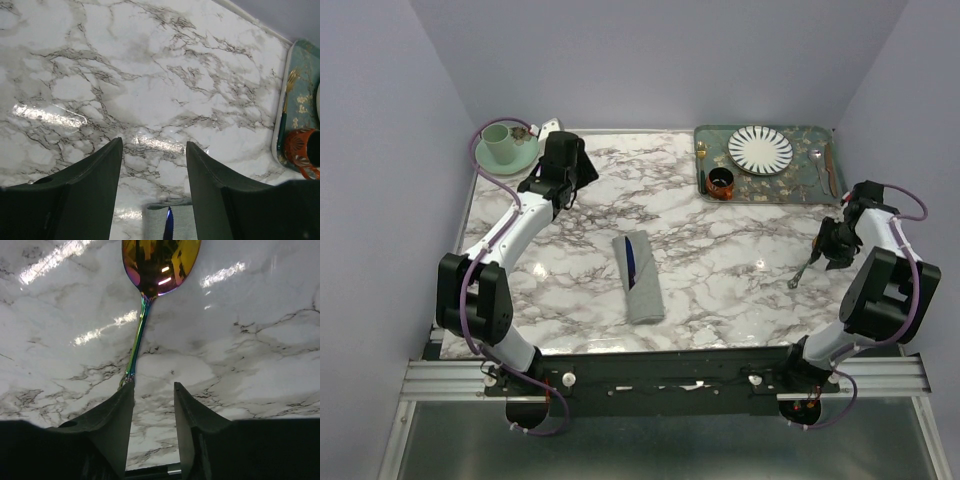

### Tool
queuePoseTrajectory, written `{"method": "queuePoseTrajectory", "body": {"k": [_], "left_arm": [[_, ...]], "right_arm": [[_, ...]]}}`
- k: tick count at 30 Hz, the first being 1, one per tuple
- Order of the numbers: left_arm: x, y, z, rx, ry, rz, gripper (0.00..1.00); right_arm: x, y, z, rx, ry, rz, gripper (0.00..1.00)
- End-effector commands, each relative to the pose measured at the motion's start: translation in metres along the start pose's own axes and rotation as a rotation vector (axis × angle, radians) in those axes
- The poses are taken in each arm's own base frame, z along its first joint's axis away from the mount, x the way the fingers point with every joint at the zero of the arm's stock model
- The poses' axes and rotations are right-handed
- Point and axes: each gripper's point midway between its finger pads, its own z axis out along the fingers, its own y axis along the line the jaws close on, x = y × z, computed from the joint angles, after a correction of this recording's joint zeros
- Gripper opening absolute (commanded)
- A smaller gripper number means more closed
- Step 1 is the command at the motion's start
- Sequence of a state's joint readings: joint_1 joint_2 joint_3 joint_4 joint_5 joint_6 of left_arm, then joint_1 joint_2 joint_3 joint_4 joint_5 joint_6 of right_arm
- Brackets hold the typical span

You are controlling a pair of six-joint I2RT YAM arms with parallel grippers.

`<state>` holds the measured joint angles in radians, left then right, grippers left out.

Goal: Fold the napkin into a case and place the utensils inside
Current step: Pick up the spoon from the corner of the board.

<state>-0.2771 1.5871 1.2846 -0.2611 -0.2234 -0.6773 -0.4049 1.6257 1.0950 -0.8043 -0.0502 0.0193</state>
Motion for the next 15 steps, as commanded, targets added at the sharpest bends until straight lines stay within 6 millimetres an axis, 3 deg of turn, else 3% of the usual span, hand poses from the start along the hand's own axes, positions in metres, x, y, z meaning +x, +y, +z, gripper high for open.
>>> {"method": "queuePoseTrajectory", "body": {"k": [1,8,15], "left_arm": [[-0.003,0.003,0.006,-0.014,0.019,-0.012,0.63],[-0.014,0.006,0.011,-0.038,0.014,0.000,0.63],[-0.016,0.012,0.018,-0.071,0.024,0.004,0.63]], "right_arm": [[-0.035,0.004,0.006,-0.023,-0.041,0.012,0.44],[-0.049,0.007,0.028,-0.037,-0.004,0.026,0.43],[-0.039,0.008,0.046,-0.042,0.061,0.048,0.40]]}}
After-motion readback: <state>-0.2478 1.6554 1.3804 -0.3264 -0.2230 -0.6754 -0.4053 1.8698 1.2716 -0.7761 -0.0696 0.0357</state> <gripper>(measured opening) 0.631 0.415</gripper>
